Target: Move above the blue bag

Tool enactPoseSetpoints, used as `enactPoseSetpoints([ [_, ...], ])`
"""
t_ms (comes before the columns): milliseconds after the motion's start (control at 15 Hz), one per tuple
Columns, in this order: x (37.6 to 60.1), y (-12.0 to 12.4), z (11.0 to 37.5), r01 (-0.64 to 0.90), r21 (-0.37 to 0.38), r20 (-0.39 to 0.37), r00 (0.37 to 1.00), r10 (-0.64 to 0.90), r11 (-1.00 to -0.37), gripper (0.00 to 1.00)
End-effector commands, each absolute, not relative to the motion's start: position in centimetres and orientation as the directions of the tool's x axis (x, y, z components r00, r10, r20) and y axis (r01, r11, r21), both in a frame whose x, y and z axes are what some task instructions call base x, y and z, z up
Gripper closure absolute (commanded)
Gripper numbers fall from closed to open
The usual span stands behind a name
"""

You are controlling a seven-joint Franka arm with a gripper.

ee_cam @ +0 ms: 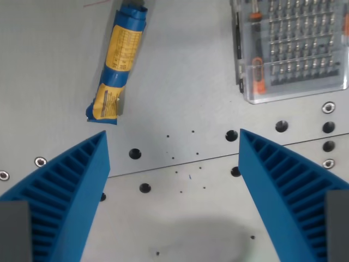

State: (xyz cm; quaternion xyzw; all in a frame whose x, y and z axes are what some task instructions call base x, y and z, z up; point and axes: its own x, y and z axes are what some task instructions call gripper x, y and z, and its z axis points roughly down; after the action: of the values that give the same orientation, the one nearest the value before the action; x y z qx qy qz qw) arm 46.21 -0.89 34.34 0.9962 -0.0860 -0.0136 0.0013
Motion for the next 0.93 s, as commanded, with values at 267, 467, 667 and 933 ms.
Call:
enactPoseSetpoints([
  [267,46.1,0.2,31.7,-0.305,-0.005,0.058,0.951,-0.305,-0.952,0.00],
  [467,46.2,0.7,30.2,-0.343,-0.008,0.064,0.937,-0.342,-0.939,0.00],
  [667,46.4,1.3,28.7,-0.383,-0.014,0.061,0.922,-0.383,-0.924,0.00],
  [933,46.6,2.0,26.7,-0.430,-0.018,0.059,0.901,-0.431,-0.903,0.00],
])
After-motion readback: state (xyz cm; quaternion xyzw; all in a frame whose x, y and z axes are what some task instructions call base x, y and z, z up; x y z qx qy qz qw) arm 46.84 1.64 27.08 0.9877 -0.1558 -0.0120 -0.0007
